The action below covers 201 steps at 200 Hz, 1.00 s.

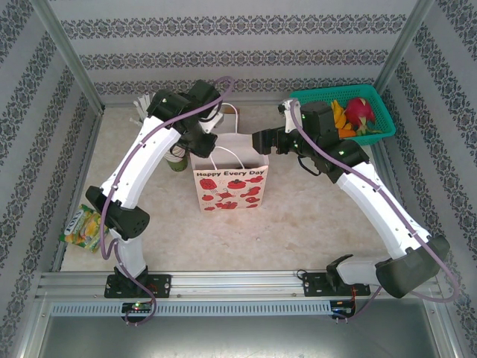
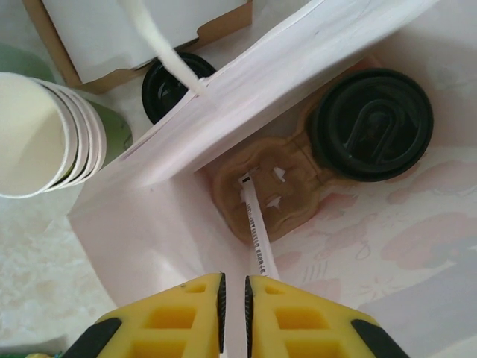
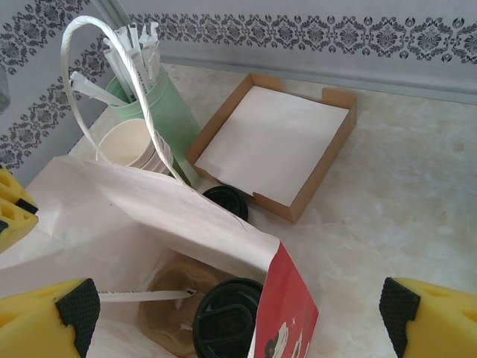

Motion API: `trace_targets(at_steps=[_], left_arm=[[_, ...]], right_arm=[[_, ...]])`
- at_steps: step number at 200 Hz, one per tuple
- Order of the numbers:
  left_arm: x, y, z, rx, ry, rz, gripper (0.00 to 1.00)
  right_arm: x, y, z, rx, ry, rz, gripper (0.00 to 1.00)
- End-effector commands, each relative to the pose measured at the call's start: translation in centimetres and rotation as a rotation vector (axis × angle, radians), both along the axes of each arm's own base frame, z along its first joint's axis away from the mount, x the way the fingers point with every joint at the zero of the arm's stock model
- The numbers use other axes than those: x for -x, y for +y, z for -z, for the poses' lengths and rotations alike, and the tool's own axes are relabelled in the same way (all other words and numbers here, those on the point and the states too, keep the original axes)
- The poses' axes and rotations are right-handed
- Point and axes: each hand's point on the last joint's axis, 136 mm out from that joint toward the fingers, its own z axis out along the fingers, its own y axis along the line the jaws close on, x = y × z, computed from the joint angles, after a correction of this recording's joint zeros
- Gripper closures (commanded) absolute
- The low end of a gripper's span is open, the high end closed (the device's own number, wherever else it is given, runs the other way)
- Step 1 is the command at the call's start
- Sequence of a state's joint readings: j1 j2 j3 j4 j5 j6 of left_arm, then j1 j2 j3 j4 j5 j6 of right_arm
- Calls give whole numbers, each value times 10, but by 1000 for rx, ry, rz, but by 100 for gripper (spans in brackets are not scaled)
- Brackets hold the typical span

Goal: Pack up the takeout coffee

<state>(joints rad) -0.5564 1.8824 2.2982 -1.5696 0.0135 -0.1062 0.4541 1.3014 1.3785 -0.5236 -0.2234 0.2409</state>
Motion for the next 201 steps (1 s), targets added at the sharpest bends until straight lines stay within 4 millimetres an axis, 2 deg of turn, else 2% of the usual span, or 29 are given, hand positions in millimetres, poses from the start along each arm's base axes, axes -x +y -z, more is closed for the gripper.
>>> trace_targets(at_steps=[1,16,31,52,76,102,122,142,180,201], left_arm=[[-1,-13,-8,61,-33,17,78],[-1,-12,-14,74,-56,8,72],[-3,-8,-21,78,-94,-11,61],[-3,3,-26,65,-143,-48,50],[-4,30,-26,-19,-183,-148,44],[0,49,-19,-63,-185,-218,33],[3,53,-6,-70,-150,-242,33],[3,46,5,-36,-121,-242,37],[-4,45,18,-62,-104,-241,58],[-6,46,19,-75,-111,-231,66]], right_arm=[[-2,-7,6,-2,16,44,2],[-3,-9,7,-3,17,65,2],[-6,-16,8,-3,11,107,2],[-13,-33,9,-1,4,212,2],[-18,-48,7,-47,19,272,2],[-20,-56,5,-73,5,308,2],[-23,-61,4,-84,-3,339,2],[-24,-67,3,-102,-13,378,2],[-25,-69,0,-143,-29,391,2],[-28,-64,7,-149,14,376,2]])
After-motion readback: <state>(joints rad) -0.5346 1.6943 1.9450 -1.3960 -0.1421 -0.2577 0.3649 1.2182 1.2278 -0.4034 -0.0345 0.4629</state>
